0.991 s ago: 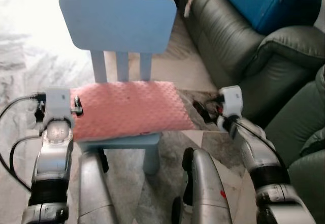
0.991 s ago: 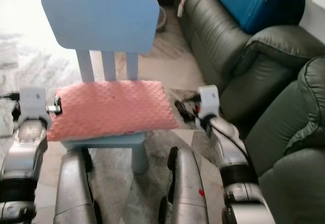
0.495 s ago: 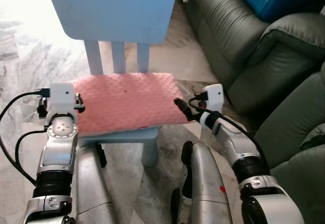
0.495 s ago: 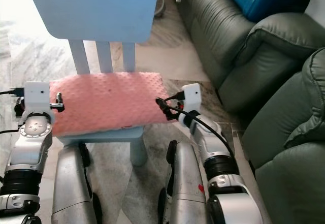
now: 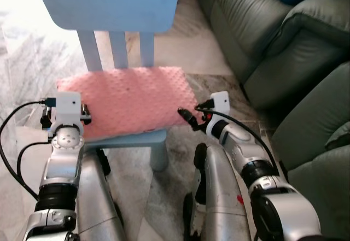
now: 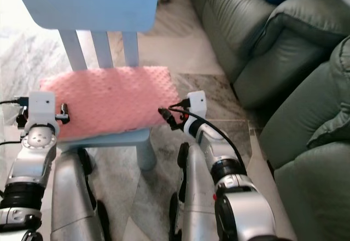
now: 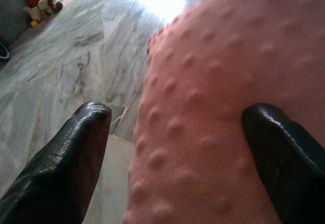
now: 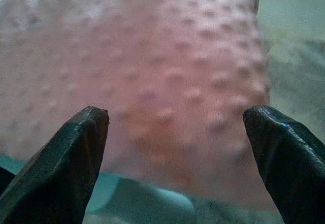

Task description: Move the pillow to the sofa

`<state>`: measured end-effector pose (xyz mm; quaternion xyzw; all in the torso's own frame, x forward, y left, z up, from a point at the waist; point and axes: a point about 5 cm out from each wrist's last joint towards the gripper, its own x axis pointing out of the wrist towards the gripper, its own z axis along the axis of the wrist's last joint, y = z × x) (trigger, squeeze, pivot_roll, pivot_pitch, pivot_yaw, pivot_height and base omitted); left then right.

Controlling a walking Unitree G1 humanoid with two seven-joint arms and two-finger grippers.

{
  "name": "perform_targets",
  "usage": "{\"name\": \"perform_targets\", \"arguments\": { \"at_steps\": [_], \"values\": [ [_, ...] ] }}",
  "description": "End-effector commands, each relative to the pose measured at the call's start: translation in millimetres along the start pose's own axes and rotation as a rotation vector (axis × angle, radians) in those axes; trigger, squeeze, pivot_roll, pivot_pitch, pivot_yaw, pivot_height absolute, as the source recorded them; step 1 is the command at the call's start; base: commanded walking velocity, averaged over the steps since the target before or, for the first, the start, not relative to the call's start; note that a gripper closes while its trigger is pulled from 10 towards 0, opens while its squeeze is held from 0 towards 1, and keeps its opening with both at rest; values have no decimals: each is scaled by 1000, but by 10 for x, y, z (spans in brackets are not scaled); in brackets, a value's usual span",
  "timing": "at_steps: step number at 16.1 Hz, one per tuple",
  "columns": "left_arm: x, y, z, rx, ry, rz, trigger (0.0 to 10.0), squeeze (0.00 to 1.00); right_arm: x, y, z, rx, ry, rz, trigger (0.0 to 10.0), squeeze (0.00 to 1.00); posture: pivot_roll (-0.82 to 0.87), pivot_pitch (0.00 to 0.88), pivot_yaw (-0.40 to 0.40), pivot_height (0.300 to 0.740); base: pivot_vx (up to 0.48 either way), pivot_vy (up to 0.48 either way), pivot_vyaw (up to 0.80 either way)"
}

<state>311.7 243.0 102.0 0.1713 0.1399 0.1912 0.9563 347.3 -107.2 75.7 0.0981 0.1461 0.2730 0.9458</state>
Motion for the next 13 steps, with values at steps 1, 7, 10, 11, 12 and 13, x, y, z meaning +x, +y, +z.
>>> {"name": "perform_targets", "arguments": {
  "at_steps": [1,7,10,11,12,13],
  "values": [
    [10,5,-21,29,-8,1,10000,0,27,10,4,6,6,-1,10000,0,133,253,-117,412,0,0,0],
    [108,34,-222,-12,44,2,10000,0,186,170,51,-84,26,-24,10000,0,146,280,-126,412,0,0,0],
    [122,46,-293,-31,58,-14,10000,0,222,226,-9,-59,54,-55,10000,0,155,287,-129,412,0,0,0],
    [115,37,-332,-33,56,-25,0,0,234,258,-42,-34,61,-60,196,0,159,288,-134,412,0,0,0],
    [103,-2,-385,-25,58,-55,0,0,240,277,-87,-49,86,-81,0,0,159,290,-135,412,0,0,0],
    [92,-29,-444,-18,69,-56,0,0,247,306,-115,-42,90,-78,0,0,159,290,-137,412,0,0,0]
  ]
}}
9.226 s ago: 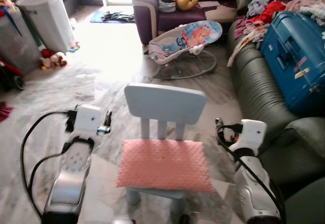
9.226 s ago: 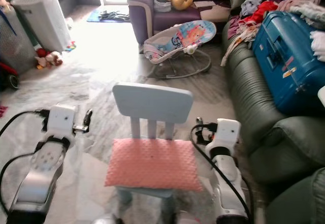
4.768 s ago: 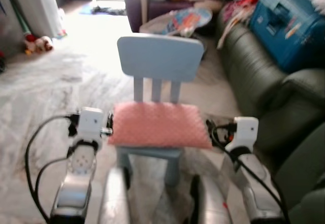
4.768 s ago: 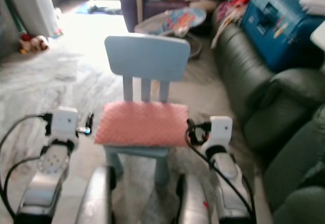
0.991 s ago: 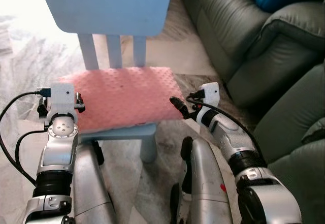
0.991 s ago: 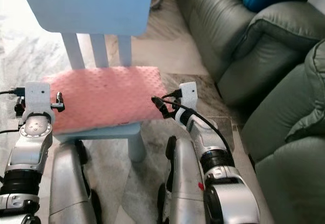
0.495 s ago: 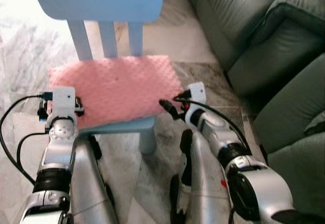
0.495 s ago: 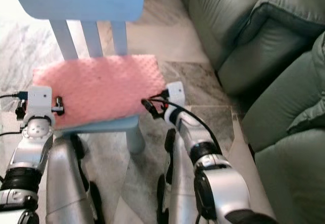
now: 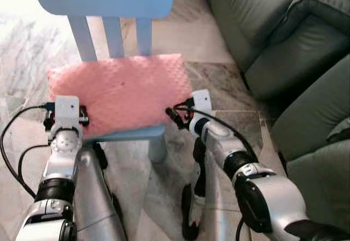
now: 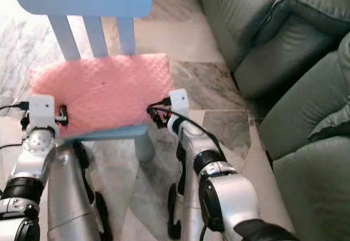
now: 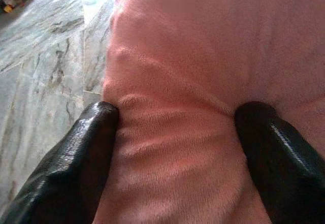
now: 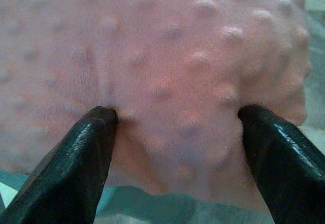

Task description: Move the pillow to the sofa

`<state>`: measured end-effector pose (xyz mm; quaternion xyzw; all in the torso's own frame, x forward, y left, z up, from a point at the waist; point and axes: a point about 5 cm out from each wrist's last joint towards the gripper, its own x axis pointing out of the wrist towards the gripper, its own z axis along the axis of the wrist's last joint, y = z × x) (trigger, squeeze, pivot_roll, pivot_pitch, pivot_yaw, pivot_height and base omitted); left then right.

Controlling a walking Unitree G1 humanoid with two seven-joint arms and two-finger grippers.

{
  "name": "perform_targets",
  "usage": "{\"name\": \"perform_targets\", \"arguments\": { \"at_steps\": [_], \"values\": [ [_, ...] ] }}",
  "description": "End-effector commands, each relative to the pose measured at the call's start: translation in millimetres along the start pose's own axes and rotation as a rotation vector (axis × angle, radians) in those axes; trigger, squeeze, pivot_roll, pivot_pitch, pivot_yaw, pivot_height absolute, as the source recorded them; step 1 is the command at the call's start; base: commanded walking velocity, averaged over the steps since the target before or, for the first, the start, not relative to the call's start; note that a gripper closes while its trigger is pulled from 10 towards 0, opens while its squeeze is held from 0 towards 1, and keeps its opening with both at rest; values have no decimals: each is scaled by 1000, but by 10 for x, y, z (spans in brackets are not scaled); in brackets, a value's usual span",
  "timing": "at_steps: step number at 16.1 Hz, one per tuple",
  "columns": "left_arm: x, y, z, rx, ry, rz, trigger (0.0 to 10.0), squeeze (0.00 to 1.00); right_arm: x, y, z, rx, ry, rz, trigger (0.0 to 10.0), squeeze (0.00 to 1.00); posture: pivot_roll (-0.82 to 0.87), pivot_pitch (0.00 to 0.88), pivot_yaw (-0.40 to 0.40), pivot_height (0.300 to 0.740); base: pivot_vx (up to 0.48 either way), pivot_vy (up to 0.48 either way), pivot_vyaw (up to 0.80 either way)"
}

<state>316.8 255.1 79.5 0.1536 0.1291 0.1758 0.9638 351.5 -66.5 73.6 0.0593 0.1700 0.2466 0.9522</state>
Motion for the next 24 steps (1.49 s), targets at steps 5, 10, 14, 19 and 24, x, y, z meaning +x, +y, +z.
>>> {"name": "perform_targets", "arguments": {
  "at_steps": [5,10,14,19,24],
  "values": [
    [-62,-105,-323,-21,94,-26,0,0,-3,28,-113,27,46,-18,0,0,143,285,-153,412,0,0,0],
    [-47,-136,-350,-46,93,-25,0,0,-11,-22,-86,15,45,-39,0,0,135,280,-162,412,0,0,0],
    [-42,-136,-375,-8,106,-26,0,0,-11,-40,-65,2,44,-43,0,0,133,276,-168,412,0,0,0],
    [-43,-178,-391,2,112,-28,0,0,-27,-65,-94,-13,57,-50,0,0,126,259,-172,412,0,0,0],
    [18,-193,-311,27,98,-41,0,0,-18,-76,-51,-5,48,-57,0,0,123,217,-172,412,0,0,0]
  ]
}}
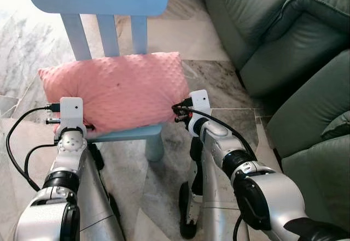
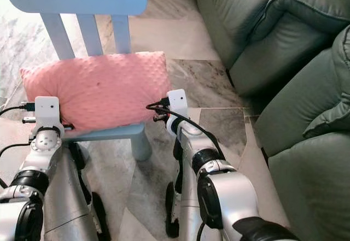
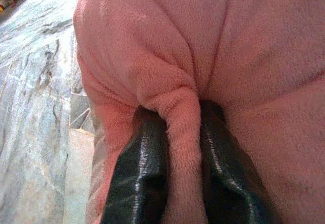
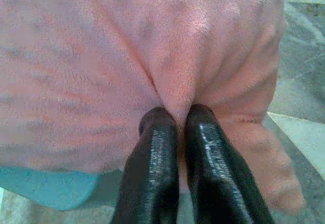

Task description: Move the pillow to the sofa

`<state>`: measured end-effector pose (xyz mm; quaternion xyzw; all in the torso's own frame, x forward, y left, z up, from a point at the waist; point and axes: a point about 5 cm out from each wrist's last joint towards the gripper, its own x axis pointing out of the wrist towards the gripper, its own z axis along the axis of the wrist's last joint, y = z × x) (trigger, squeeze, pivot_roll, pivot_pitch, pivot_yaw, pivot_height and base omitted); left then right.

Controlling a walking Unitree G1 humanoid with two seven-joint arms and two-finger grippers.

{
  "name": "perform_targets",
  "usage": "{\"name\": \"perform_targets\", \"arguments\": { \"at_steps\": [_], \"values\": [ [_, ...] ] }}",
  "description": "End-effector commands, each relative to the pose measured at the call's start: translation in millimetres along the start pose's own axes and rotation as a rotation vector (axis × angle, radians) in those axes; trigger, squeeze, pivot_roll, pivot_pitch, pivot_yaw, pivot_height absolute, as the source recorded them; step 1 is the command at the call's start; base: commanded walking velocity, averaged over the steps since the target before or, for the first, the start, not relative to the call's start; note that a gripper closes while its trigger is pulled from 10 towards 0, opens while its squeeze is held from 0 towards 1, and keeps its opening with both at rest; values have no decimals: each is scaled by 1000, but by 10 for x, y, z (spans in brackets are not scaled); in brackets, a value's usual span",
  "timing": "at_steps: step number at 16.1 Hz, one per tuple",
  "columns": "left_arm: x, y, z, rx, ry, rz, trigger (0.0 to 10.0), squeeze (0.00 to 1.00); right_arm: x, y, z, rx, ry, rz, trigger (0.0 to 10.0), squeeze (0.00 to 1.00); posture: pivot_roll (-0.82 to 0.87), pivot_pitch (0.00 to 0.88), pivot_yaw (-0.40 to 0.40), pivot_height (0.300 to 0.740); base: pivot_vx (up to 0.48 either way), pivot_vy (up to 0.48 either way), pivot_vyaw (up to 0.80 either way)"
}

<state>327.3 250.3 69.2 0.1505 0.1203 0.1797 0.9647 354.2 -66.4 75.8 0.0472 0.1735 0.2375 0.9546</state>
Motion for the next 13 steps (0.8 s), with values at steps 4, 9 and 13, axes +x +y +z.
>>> {"name": "perform_targets", "arguments": {
  "at_steps": [4,9,13],
  "values": [
    [-36,-55,-224,73,127,-46,0,0,-31,-37,-130,26,53,-32,0,0,119,186,-166,412,0,0,0],
    [88,-84,102,19,41,-10,0,0,11,-80,159,10,-42,-44,0,0,115,81,-162,412,0,0,0],
    [162,-104,536,-36,-135,51,0,0,-54,-265,393,-75,-150,-49,0,0,80,0,-137,412,0,0,0]
  ]
}}
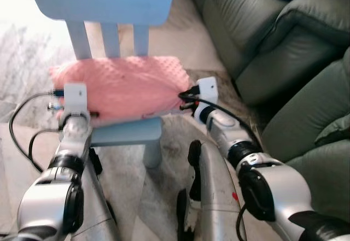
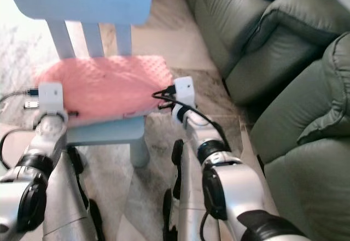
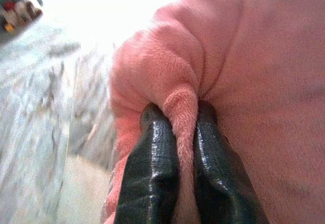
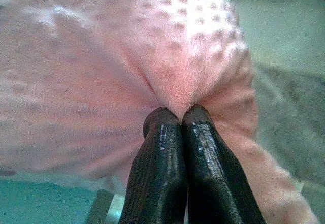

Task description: Move the pillow to the sofa

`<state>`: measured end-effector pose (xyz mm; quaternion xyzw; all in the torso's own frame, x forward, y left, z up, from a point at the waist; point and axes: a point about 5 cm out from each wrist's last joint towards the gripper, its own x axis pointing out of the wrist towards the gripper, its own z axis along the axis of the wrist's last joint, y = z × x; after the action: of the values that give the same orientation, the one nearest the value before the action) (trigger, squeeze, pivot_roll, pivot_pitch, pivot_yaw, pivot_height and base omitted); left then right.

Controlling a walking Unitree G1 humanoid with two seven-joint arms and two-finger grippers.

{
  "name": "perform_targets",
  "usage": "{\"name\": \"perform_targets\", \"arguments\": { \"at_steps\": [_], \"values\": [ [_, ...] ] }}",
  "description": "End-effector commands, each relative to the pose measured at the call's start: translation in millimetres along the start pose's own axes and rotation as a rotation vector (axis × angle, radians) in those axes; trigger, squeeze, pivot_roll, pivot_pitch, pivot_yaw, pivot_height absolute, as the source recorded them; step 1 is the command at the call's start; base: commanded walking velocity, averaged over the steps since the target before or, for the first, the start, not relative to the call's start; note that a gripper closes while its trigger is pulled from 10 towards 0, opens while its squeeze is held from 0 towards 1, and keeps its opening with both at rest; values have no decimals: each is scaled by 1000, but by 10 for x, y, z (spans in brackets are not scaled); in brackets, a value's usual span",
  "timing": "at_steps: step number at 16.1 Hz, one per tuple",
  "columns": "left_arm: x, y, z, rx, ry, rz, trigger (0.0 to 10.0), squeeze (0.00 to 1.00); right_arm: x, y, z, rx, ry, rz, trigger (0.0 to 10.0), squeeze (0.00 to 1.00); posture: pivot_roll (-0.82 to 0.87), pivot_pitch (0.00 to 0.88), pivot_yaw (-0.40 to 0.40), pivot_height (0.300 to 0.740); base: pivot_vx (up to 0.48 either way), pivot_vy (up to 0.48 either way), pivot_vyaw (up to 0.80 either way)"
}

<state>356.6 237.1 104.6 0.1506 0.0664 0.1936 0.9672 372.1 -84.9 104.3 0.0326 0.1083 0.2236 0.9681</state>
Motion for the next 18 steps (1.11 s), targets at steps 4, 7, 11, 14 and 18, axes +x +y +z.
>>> {"name": "perform_targets", "arguments": {
  "at_steps": [4,7,11,14,18],
  "values": [
    [-127,-297,455,28,-300,-120,0,0,-138,-291,128,-13,-142,-76,0,0,64,0,-103,412,0,0,0],
    [-362,-279,340,-5,-347,-170,0,0,-347,-350,-76,-42,-214,-125,0,0,50,0,-61,412,0,0,0],
    [-739,-146,-46,-14,-256,-193,0,0,-795,-313,-315,-78,-301,-262,0,0,55,0,-38,412,0,0,0],
    [-888,-158,-137,-43,-232,-232,0,0,-927,-269,-434,-80,-282,-282,1765,0,32,0,-14,412,0,0,0],
    [-1136,-259,-189,-32,-210,-306,3961,0,-1119,-376,-408,-48,-299,-336,10000,0,23,0,-17,425,0,0,0]
  ]
}}
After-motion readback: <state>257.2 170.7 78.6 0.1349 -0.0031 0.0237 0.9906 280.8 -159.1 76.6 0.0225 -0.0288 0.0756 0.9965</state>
